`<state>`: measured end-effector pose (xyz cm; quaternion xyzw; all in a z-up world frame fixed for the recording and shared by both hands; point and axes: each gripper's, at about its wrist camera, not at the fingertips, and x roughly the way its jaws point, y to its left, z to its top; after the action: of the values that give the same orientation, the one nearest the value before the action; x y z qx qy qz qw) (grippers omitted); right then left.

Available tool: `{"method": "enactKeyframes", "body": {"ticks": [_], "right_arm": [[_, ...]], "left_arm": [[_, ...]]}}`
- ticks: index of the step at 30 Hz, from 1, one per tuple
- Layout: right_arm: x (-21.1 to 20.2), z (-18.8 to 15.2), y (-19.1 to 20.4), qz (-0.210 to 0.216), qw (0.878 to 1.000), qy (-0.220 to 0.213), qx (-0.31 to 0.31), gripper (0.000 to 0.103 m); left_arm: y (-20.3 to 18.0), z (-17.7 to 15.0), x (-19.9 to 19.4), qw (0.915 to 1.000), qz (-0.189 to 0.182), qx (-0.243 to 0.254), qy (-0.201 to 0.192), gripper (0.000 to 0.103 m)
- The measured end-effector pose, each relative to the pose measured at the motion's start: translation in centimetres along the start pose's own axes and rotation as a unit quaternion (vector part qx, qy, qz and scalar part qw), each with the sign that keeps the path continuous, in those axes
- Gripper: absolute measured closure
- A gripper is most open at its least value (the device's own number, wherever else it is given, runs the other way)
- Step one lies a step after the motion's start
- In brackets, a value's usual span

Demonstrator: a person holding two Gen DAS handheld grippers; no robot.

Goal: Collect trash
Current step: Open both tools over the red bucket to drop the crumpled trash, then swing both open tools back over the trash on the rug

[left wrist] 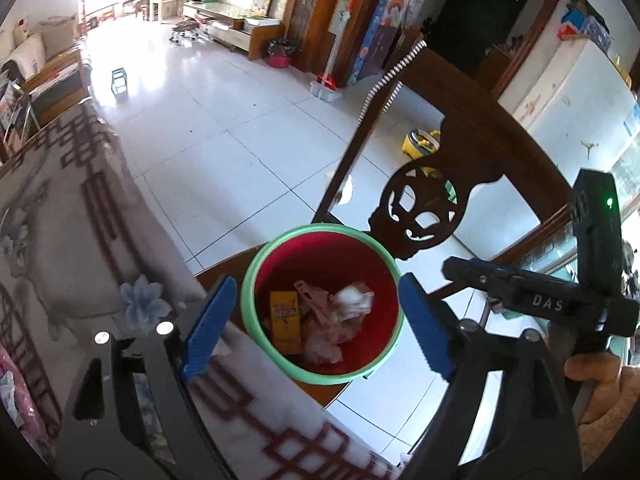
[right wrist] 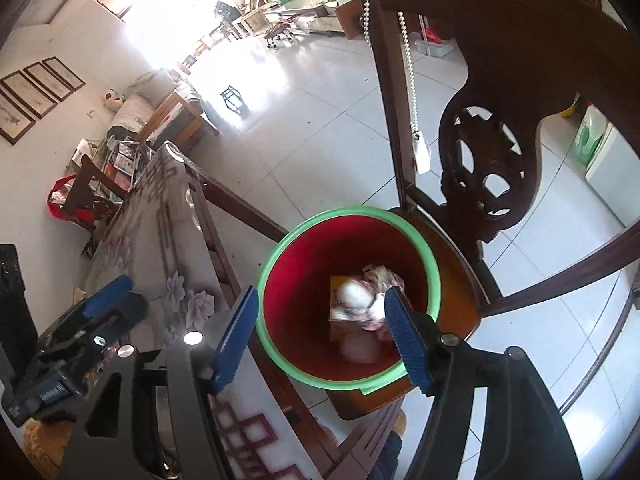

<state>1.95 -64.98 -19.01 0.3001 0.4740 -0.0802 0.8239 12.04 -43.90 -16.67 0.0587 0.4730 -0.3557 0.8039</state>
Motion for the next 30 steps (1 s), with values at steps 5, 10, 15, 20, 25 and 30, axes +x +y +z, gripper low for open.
{"method": "enactKeyframes", "body": {"ticks": [5,10,15,20,25,30], "right_arm": [[-1.0,-0.7,1.6,0.001,1.0,-0.005,-0.015,0.039],[-1.1,-2.2,4.6,0.011,0.999,0.004,-0.037,0.039],[-1.0,-4.0,8.4,0.024,0.997,0.016,-0.07,0.039],[-0.8,-5.8,12.4,0.035,0.993,0.023,-0.106,0.033],[0.0,-8.2,16.6,0.043,0.989,0.039,-0.138,0.033],[0.9,-11.1,21.1,0.045,0.98,0.054,-0.184,0.033]], "left_arm": [[2.6,-1.4,-4.9,0.9984,0.028,-0.028,-0.041,0.022],[5.3,-3.8,-9.5,0.9934,0.06,-0.07,-0.069,0.022],[7.9,-6.7,-13.5,0.9869,0.081,-0.108,-0.089,0.022],[10.6,-9.6,-16.4,0.9804,0.095,-0.141,-0.1,0.022],[13.1,-12.1,-18.9,0.9756,0.102,-0.162,-0.107,0.022],[16.3,-14.6,-21.6,0.9695,0.119,-0.179,-0.118,0.022]]}}
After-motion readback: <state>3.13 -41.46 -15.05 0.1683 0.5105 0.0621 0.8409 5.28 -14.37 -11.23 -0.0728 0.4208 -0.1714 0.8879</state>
